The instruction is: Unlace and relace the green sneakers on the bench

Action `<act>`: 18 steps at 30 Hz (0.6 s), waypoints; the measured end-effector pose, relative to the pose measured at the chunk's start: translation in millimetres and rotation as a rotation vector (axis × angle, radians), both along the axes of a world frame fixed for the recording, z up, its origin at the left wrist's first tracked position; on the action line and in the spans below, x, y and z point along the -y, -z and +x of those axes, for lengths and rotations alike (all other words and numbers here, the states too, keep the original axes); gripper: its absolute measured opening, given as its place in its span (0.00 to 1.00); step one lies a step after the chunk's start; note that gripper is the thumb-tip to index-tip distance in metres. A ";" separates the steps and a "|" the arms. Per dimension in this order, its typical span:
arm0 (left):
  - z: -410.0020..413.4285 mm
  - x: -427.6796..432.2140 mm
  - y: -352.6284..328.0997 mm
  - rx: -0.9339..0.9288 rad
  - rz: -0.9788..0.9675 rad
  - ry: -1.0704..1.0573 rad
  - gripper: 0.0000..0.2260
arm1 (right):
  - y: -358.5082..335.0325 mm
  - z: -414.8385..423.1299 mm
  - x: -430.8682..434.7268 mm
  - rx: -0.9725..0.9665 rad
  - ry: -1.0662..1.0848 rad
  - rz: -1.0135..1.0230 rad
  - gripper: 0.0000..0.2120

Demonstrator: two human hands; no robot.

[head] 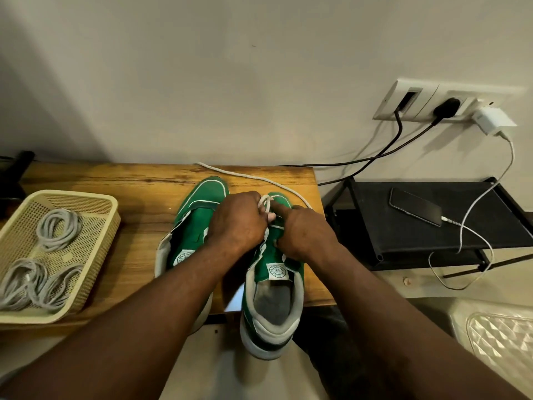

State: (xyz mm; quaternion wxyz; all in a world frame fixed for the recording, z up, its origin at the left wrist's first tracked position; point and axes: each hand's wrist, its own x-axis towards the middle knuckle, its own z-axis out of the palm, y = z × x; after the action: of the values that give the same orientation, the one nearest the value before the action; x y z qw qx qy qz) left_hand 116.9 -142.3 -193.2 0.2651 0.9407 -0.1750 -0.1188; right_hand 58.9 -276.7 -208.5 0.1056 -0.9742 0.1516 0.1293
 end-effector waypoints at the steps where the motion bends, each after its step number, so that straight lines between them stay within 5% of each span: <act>1: -1.6 0.5 -4.1 0.064 0.048 0.012 0.13 | 0.8 0.1 -0.9 -0.001 0.002 -0.014 0.42; 6: -10.1 -1.3 -42.3 0.095 -0.148 -0.064 0.07 | 1.6 0.2 -4.5 -0.038 0.027 -0.034 0.43; 13: 18.1 -31.7 -111.7 0.216 -0.985 -0.268 0.08 | 2.5 1.0 -5.4 -0.037 0.040 -0.013 0.44; 16: 24.4 -31.7 -99.0 0.162 -0.881 -0.262 0.09 | -1.0 -0.2 -5.5 -0.036 0.039 -0.003 0.43; 18: 33.0 -33.5 -82.6 0.066 -0.546 -0.215 0.11 | -4.9 -2.7 -3.3 -0.038 0.031 -0.001 0.42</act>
State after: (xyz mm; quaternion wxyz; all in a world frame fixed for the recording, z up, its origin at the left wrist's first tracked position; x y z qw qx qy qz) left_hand 149.9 -108.8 -110.6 0.5135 0.8511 -0.1085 -0.0081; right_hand 56.2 -273.4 -203.6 0.1044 -0.9692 0.1688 0.1459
